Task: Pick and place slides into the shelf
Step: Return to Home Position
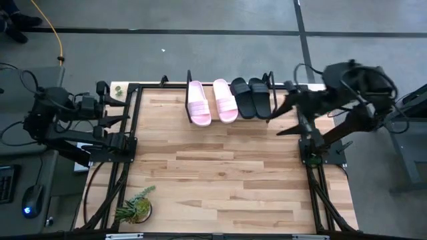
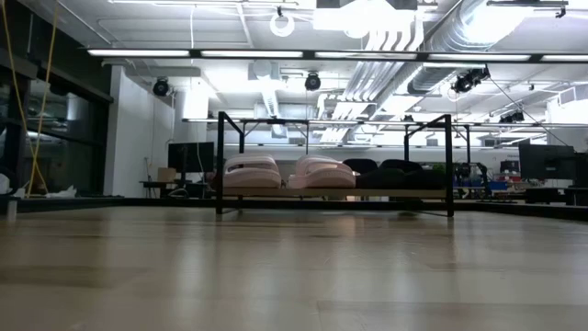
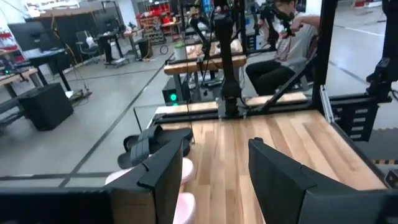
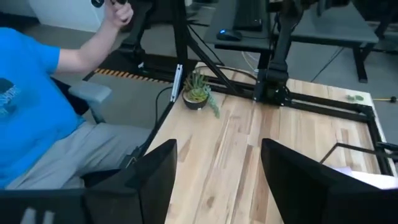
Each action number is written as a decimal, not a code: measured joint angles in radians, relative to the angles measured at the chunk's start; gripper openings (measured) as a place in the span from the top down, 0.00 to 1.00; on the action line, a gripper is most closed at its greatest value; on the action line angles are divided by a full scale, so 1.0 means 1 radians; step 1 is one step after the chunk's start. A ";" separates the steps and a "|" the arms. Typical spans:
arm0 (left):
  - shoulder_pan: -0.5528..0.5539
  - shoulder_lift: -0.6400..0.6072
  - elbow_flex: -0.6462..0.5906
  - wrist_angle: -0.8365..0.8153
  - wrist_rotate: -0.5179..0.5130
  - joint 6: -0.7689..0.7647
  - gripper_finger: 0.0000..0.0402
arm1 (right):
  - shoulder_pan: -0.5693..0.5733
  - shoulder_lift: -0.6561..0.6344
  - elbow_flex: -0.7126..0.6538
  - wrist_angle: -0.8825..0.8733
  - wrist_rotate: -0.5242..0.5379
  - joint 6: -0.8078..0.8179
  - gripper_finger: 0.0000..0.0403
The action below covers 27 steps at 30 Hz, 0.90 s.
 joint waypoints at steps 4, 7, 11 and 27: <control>0.000 -0.048 -0.087 0.053 -0.015 -0.018 0.58 | 0.030 -0.130 -0.184 0.082 0.057 0.032 0.44; 0.000 -0.073 -0.154 0.107 -0.019 -0.023 0.58 | 0.040 -0.256 -0.392 0.204 0.086 0.051 0.44; 0.000 -0.094 -0.206 0.168 -0.019 -0.024 0.58 | 0.041 -0.424 -0.673 0.421 0.087 0.080 0.44; 0.000 -0.159 -0.405 0.275 0.044 -0.087 0.58 | 0.041 -0.848 -1.457 1.056 0.059 0.101 0.44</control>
